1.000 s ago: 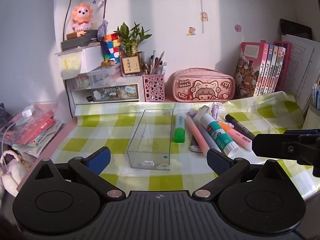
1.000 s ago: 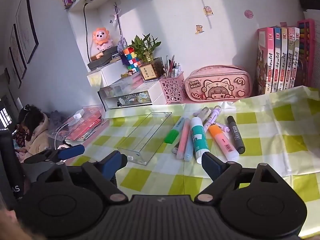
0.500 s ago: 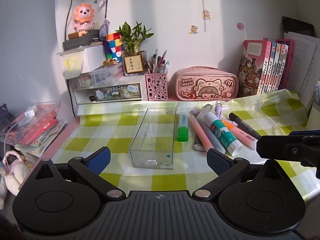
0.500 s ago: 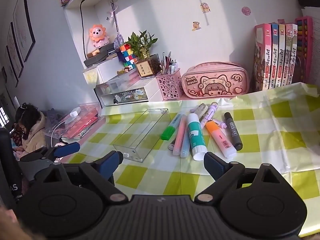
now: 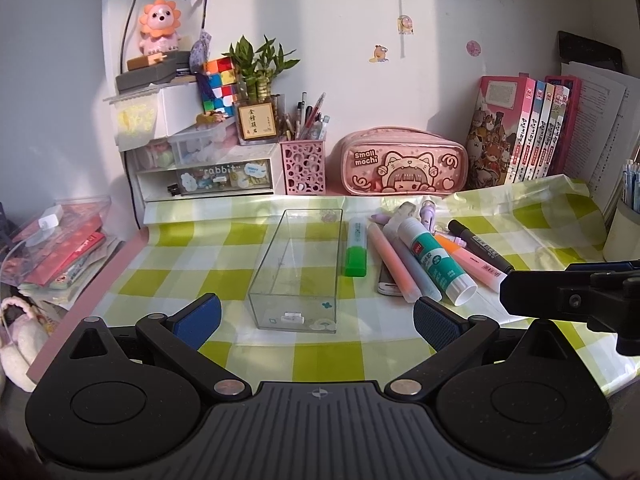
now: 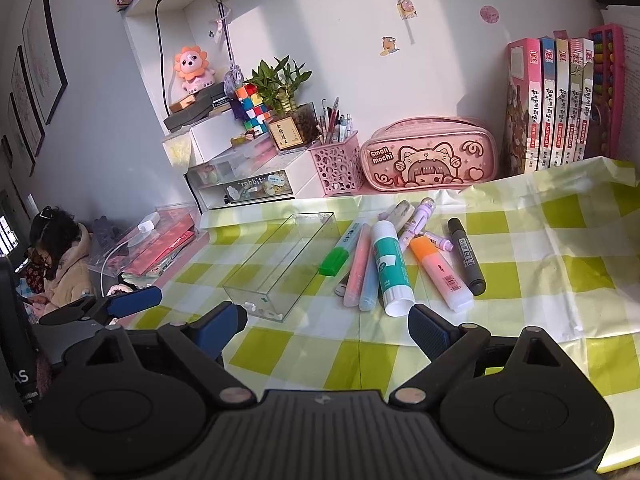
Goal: Organize stationery
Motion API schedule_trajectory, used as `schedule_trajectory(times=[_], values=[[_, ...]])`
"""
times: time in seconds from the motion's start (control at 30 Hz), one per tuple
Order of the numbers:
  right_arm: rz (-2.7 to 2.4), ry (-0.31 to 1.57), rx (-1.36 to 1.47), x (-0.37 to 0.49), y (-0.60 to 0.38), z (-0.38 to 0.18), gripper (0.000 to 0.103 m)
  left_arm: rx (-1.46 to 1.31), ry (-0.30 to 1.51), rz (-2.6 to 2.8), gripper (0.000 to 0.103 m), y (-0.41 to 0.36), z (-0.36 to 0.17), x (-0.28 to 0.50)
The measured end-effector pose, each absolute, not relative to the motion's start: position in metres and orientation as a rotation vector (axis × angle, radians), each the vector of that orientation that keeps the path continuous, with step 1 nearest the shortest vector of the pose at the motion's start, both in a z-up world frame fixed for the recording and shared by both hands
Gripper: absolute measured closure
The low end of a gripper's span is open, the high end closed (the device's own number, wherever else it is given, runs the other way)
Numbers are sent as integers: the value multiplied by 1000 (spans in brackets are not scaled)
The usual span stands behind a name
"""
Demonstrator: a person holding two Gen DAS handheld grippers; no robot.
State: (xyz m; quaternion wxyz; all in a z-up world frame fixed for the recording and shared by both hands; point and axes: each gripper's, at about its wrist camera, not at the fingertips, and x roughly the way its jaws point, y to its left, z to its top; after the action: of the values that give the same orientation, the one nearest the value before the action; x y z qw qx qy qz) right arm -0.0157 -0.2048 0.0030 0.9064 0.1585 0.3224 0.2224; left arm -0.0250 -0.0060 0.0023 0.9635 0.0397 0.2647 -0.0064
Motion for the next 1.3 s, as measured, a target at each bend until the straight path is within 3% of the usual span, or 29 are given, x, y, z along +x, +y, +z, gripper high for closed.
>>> schedule_trajectory(times=[1.3], values=[[470,686,329,-5,-201,-8,22,54,570,-60,5,-2,-11,-12]])
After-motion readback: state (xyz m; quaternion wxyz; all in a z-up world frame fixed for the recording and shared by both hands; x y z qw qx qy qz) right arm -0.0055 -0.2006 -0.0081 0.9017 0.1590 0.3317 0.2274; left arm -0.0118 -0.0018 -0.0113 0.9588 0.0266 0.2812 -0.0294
